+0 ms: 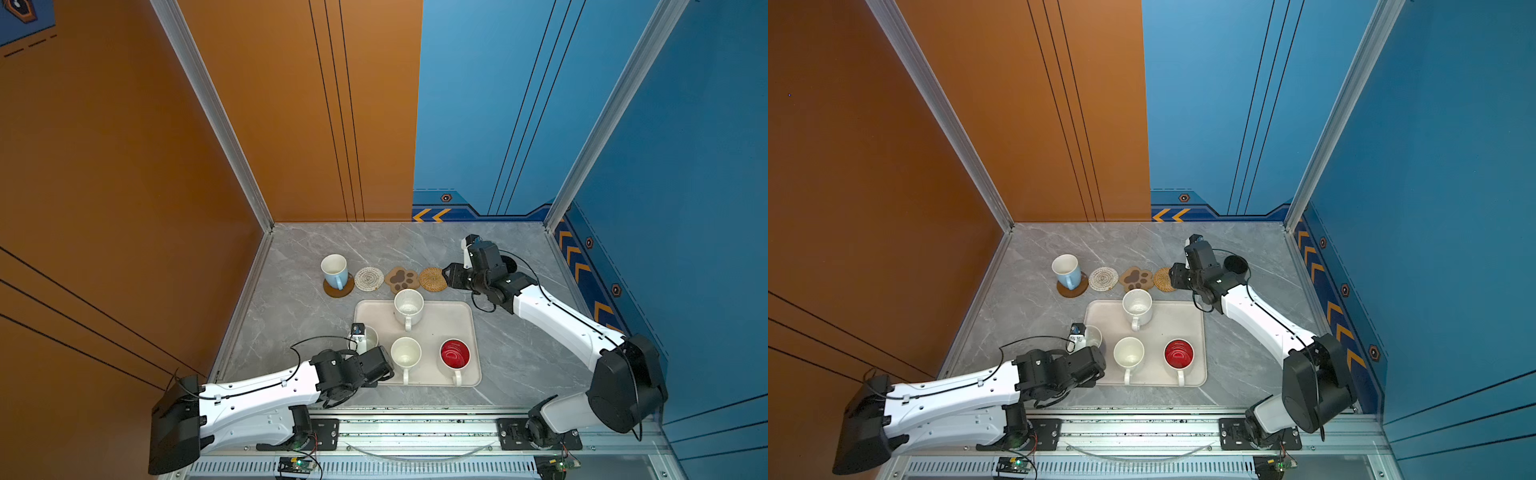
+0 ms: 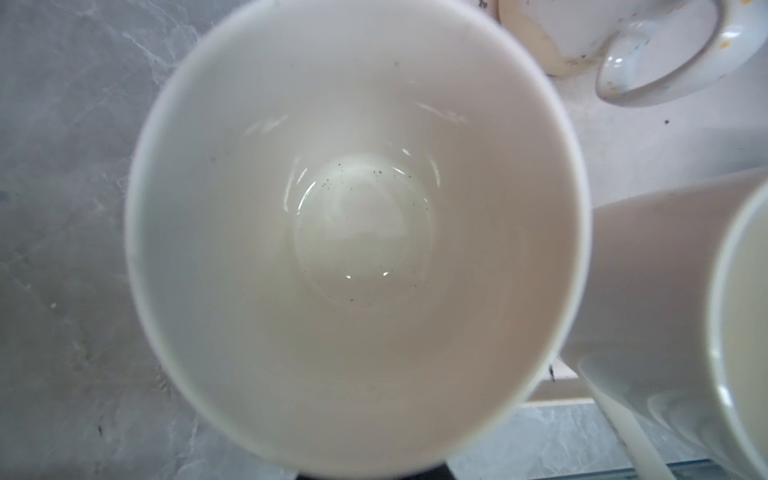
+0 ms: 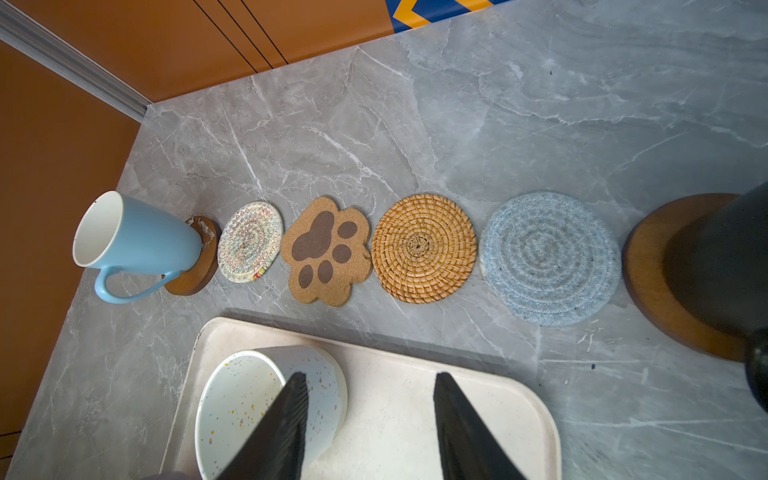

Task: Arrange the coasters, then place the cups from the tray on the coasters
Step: 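Lift the white mug off the tray with the left gripper, then carry the white mug with the left gripper toward the speckled rope coaster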

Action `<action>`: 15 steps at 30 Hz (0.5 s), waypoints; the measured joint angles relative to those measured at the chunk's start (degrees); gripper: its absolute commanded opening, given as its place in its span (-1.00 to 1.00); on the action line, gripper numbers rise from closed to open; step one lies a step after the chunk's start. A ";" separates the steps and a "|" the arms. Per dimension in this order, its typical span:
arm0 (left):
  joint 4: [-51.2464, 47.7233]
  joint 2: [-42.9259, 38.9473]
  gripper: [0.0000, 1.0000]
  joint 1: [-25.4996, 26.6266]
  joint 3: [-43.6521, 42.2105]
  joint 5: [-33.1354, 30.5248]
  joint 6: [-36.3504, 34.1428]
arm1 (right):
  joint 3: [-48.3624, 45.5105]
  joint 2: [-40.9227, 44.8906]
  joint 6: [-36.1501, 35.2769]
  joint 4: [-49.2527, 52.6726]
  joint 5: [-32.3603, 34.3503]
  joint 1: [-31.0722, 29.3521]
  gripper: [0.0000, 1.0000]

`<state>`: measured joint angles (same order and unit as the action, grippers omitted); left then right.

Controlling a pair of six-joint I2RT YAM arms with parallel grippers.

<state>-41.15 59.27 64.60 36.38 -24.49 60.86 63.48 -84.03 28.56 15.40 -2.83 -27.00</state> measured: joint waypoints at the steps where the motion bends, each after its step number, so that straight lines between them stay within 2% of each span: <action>1: 0.02 -0.35 -1.00 -0.17 0.26 -0.22 -0.26 | 0.00 0.00 0.00 0.00 0.00 0.00 -0.04; 6: -0.22 -1.38 -1.00 -2.80 1.42 -1.25 -2.62 | 0.00 0.00 0.00 0.00 0.00 0.11 -0.04; 15: 0.76 -0.26 -1.00 -11.26 3.93 -0.79 -10.14 | 0.00 -0.33 0.00 0.00 -0.02 0.50 -0.04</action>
<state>-40.38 59.00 53.34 40.32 -25.28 50.72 63.48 -84.36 28.56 15.40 -2.85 -26.50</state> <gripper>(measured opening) 0.169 0.478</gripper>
